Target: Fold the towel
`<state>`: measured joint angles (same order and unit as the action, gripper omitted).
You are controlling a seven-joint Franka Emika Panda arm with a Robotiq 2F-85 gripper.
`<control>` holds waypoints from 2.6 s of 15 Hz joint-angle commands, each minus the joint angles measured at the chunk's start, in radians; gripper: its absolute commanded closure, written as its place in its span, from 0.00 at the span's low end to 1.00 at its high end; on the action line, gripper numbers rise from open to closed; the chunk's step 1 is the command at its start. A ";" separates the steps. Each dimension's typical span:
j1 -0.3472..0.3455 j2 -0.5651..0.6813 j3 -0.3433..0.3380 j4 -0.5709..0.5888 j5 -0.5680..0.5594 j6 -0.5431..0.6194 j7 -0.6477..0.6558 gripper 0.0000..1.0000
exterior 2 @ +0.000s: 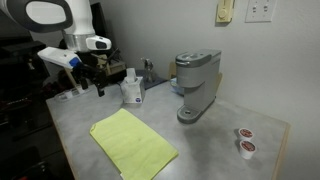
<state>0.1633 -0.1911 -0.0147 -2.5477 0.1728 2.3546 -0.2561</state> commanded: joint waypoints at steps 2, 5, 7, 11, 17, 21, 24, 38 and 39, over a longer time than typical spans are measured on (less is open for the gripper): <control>0.003 0.062 0.040 -0.038 0.094 0.204 0.059 0.00; 0.021 0.146 0.081 -0.031 0.114 0.327 0.080 0.00; 0.028 0.214 0.114 -0.016 0.093 0.386 0.094 0.00; 0.012 0.219 0.146 -0.025 0.080 0.385 0.100 0.00; 0.018 0.303 0.140 0.007 -0.020 0.423 0.286 0.00; 0.032 0.398 0.109 0.057 -0.158 0.406 0.506 0.00; 0.030 0.382 0.115 0.043 -0.177 0.394 0.533 0.00; 0.098 0.535 0.079 0.147 -0.218 0.383 0.650 0.00; 0.077 0.504 0.094 0.117 -0.193 0.393 0.610 0.00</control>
<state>0.2340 0.3151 0.0857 -2.4301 -0.0273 2.7495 0.3613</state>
